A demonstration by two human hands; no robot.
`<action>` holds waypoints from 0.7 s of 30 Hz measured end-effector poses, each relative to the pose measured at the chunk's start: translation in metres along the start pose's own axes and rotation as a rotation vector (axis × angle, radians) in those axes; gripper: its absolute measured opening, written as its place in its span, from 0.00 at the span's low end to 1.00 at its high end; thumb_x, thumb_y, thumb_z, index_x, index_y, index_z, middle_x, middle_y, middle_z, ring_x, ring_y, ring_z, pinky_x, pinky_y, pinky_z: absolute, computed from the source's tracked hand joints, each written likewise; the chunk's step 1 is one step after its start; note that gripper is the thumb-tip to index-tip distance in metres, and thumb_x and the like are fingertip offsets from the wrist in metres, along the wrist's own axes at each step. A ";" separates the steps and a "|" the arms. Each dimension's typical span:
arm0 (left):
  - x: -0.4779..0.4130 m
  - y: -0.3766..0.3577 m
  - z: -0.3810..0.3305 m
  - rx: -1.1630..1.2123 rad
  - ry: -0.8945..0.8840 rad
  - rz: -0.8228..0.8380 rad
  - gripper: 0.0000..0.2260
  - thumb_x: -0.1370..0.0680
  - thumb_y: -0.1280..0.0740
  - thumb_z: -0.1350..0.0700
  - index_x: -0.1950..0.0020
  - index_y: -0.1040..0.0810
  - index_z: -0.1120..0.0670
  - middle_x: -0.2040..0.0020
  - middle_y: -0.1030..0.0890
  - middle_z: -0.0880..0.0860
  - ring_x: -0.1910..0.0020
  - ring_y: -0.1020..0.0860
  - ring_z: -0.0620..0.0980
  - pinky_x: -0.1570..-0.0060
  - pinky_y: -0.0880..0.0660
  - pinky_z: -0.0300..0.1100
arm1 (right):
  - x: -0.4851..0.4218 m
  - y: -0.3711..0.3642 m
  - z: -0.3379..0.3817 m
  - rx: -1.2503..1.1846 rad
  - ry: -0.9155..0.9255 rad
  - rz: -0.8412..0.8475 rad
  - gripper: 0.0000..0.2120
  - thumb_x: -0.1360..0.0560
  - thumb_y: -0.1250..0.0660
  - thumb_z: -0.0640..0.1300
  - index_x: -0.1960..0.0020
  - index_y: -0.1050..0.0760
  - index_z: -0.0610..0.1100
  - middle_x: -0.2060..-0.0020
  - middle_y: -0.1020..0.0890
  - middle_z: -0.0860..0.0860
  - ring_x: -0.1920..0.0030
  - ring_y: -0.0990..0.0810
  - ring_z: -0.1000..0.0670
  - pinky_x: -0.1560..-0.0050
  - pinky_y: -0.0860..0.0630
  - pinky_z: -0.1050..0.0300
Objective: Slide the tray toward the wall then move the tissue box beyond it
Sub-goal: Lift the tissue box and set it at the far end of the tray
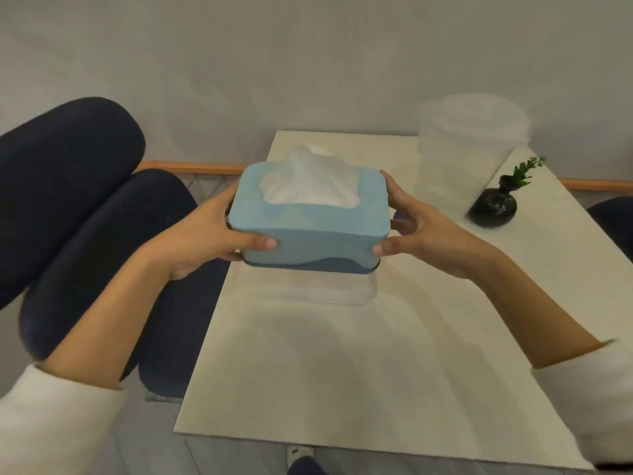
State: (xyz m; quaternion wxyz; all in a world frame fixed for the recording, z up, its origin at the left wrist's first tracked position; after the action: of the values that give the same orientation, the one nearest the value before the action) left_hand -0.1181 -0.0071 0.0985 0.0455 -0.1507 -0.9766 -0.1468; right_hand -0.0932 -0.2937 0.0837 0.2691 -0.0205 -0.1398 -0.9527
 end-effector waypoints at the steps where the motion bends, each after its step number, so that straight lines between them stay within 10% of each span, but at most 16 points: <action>1: -0.018 0.009 -0.004 0.005 -0.009 -0.008 0.36 0.30 0.24 0.62 0.31 0.33 0.34 0.39 0.22 0.41 0.40 0.23 0.45 0.52 0.17 0.47 | -0.016 0.009 0.004 -0.008 0.011 -0.007 0.49 0.29 0.27 0.37 0.23 0.55 0.63 0.27 0.38 0.65 0.30 0.32 0.52 0.39 0.26 0.61; 6: -0.123 0.047 -0.010 0.074 -0.039 -0.007 0.36 0.30 0.25 0.65 0.29 0.33 0.41 0.38 0.22 0.45 0.39 0.23 0.45 0.55 0.17 0.44 | -0.113 0.052 0.009 -0.103 0.047 0.009 0.47 0.29 0.29 0.35 0.23 0.51 0.62 0.27 0.35 0.62 0.29 0.30 0.48 0.32 0.28 0.46; 11: -0.232 0.076 0.001 0.102 -0.045 0.001 0.39 0.31 0.24 0.66 0.28 0.37 0.41 0.39 0.24 0.42 0.42 0.24 0.42 0.60 0.19 0.37 | -0.209 0.085 0.003 -0.198 0.041 -0.038 0.43 0.32 0.33 0.31 0.26 0.44 0.61 0.30 0.31 0.54 0.35 0.28 0.48 0.47 0.21 0.58; 17: -0.325 0.099 0.033 0.052 -0.021 0.015 0.46 0.41 0.19 0.54 0.28 0.38 0.42 0.33 0.27 0.45 0.34 0.28 0.49 0.41 0.23 0.60 | -0.291 0.108 -0.031 -0.250 -0.029 -0.112 0.42 0.34 0.35 0.30 0.28 0.42 0.58 0.31 0.30 0.50 0.37 0.28 0.44 0.49 0.23 0.54; 21: -0.365 0.105 0.043 0.077 -0.031 0.023 0.45 0.37 0.20 0.60 0.26 0.40 0.45 0.33 0.28 0.47 0.36 0.28 0.47 0.45 0.23 0.49 | -0.326 0.119 -0.046 -0.294 -0.042 -0.184 0.41 0.38 0.38 0.30 0.30 0.40 0.56 0.35 0.28 0.49 0.41 0.28 0.45 0.50 0.25 0.55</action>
State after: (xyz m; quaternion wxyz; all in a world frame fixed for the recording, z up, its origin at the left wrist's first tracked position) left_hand 0.2596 -0.0016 0.0376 0.0376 -0.1621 -0.9803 -0.1062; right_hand 0.2491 -0.2384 0.0323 0.1719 -0.0665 -0.0057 -0.9829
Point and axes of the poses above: each hand's wrist, its own x-axis away from the middle knuckle, its own y-axis out of the back of the hand, z = x × y, the point moved 4 cm from there along -x, towards the middle knuckle
